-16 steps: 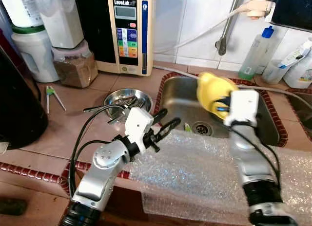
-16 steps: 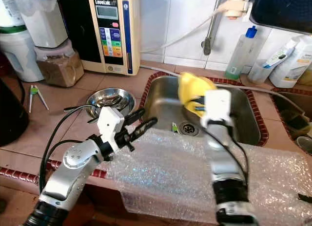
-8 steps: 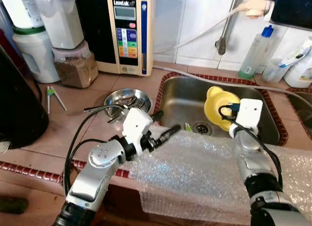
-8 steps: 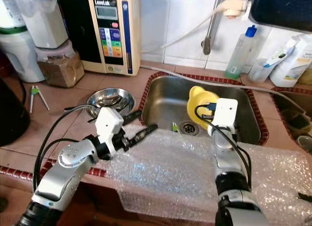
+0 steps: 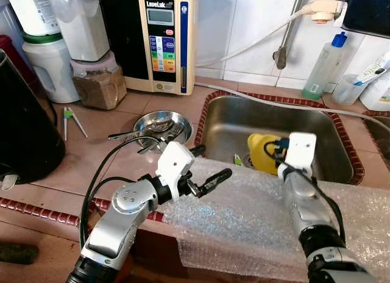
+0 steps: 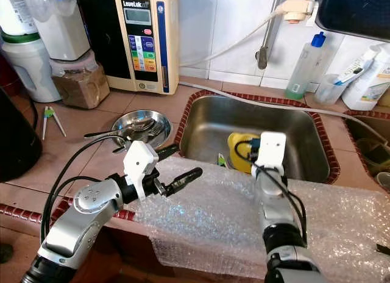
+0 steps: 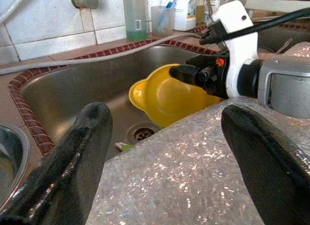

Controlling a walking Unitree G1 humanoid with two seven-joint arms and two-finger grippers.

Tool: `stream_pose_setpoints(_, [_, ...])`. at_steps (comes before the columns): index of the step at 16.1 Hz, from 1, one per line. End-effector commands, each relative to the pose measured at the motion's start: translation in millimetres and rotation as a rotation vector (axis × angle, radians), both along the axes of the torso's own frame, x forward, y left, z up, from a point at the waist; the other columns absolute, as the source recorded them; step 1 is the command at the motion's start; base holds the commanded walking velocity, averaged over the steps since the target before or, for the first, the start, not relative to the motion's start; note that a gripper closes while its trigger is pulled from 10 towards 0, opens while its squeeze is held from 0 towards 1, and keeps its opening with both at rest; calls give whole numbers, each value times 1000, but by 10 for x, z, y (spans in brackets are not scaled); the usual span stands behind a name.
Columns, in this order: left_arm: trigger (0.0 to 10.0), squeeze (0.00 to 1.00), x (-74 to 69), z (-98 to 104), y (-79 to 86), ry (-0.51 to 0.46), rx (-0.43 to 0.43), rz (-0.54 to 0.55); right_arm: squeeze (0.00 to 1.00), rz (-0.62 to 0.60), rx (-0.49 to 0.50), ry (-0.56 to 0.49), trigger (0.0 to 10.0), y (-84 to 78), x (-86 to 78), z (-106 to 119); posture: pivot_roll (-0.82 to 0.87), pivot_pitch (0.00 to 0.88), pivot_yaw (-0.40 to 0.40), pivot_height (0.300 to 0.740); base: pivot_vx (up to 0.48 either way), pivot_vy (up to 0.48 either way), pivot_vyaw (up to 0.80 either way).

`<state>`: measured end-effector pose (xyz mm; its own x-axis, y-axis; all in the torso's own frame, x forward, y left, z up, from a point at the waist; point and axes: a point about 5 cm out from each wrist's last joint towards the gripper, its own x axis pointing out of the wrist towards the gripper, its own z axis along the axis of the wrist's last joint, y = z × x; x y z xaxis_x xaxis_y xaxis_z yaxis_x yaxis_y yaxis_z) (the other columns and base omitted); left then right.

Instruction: Kitchen organization

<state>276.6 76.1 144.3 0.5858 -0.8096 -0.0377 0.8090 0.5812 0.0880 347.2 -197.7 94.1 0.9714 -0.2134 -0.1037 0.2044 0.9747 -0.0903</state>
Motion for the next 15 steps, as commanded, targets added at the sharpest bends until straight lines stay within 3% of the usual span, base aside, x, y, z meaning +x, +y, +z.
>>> stream_pose_setpoints(1, [10000, 1000, 8, 42, -14, -27, 5, 9, 1000, -1, -4, -21, 10000, -12, 11, 42, 147, 0, -6, 740, 0, 0, 0])
stream_pose_setpoints(4, [10000, 1000, 121, 95, 35, -91, -7, 132, 1000, -5, 69, -8, 10000, -4, 21, 50, 140, 0, -4, 740, 0, 0, 0])
stream_pose_setpoints(5, [10000, 1000, 164, 102, 60, -116, 10, 183, 1000, -82, 193, 0, 10000, -100, 2, 18, 140, 0, -7, 740, 0, 0, 0])
stream_pose_setpoints(6, [10000, 1000, 181, 109, 71, -122, 1, 207, 1000, -91, 228, 2, 10000, -130, -4, 9, 139, 0, -8, 740, 0, 0, 0])
stream_pose_setpoints(7, [10000, 1000, 209, 121, 93, -124, -13, 251, 1000, -131, 214, -41, 10000, -221, -15, 65, 139, 0, -9, 740, 0, 0, 0])
stream_pose_setpoints(9, [10000, 1000, 224, 121, 102, -135, -16, 282, 1000, -117, 228, -49, 10000, -239, -17, 82, 138, 0, -10, 740, 0, 0, 0])
stream_pose_setpoints(10, [10000, 1000, 237, 103, 103, -137, -7, 300, 1000, -90, 65, -48, 10000, -260, -20, 127, 136, 0, -10, 740, 0, 0, 0])
stream_pose_setpoints(11, [10000, 1000, 242, 97, 97, -133, -10, 301, 1000, -50, 226, -71, 10000, -189, -1, 143, 134, 0, -10, 740, 0, 0, 0])
stream_pose_setpoints(12, [10000, 1000, 253, 98, 94, -134, -9, 307, 1000, -50, 307, -85, 10000, -148, 3, 151, 133, 0, -9, 740, 0, 0, 0])
stream_pose_setpoints(13, [10000, 1000, 265, 101, 93, -132, -14, 315, 1000, -54, 357, -84, 10000, -121, 0, 137, 130, 0, -10, 740, 0, 0, 0])
stream_pose_setpoints(15, [10000, 1000, 280, 99, 91, -128, -17, 322, 1000, -57, 355, -75, 10000, -97, -14, 112, 128, 0, -11, 740, 0, 0, 0])
